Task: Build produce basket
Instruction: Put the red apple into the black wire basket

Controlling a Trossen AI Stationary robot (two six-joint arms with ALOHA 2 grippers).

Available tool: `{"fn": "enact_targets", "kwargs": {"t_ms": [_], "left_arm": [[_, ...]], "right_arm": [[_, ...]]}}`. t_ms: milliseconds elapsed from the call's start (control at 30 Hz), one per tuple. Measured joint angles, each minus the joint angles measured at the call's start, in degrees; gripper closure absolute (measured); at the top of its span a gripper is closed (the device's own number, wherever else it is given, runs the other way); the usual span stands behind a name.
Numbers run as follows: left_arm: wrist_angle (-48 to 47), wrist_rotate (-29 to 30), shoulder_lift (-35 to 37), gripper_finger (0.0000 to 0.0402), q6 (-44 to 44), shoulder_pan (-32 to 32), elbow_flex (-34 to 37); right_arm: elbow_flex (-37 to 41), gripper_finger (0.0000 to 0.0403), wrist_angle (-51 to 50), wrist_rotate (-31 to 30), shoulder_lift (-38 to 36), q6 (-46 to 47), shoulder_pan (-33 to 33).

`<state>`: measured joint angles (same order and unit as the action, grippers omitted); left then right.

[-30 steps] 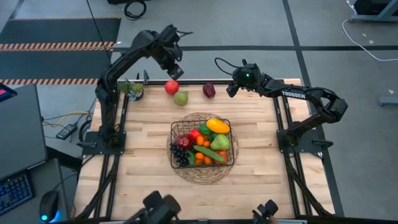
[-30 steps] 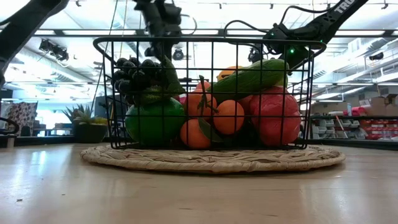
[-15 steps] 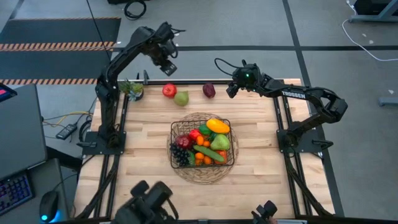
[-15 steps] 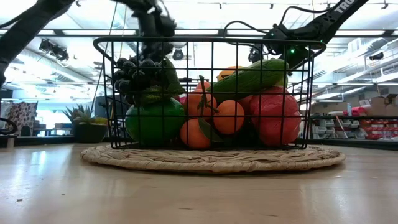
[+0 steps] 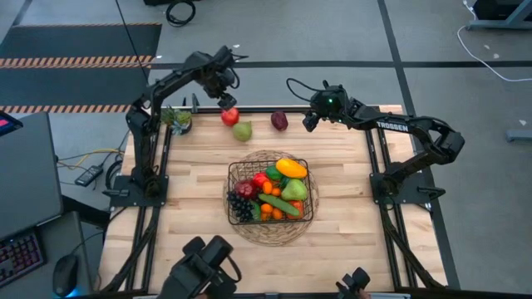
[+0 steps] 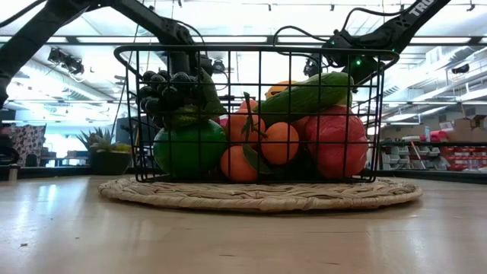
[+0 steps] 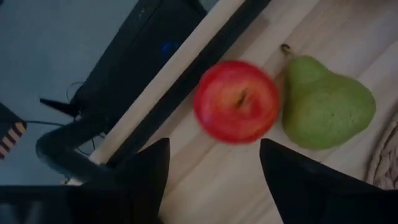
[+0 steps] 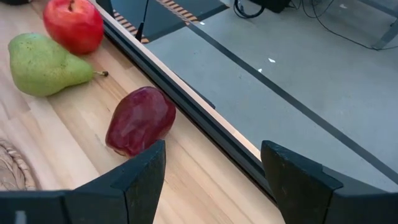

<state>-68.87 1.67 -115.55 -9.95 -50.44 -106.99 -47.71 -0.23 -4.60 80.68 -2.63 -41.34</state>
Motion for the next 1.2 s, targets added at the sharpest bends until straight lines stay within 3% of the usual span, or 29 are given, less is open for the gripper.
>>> {"fn": "enact_targets", "kwargs": {"t_ms": [133, 533, 900, 1200], "left_arm": [[3.57, -0.06, 0.02, 0.0156, -0.92, 0.47, 0.03], [2.7, 0.03, 0.02, 0.0164, -1.16, 1.74, 0.54], [4.09, -0.02, 0.02, 0.0167, -3.2, 5.84, 6.14], [6.78, 1.25, -0.07, 0.017, -3.35, 5.0, 11.11]], "right_arm": [[0.01, 0.0136, 0.07, 0.0, 0.0, -0.02, -0.04], [1.2, 0.0136, 1.63, 0.04, 0.02, 0.04, -0.04], [1.87, 0.0136, 1.67, 0.22, 0.02, 0.53, -0.04], [1.87, 0.0136, 1.51, 0.24, 0.02, 0.94, -0.04]]}}
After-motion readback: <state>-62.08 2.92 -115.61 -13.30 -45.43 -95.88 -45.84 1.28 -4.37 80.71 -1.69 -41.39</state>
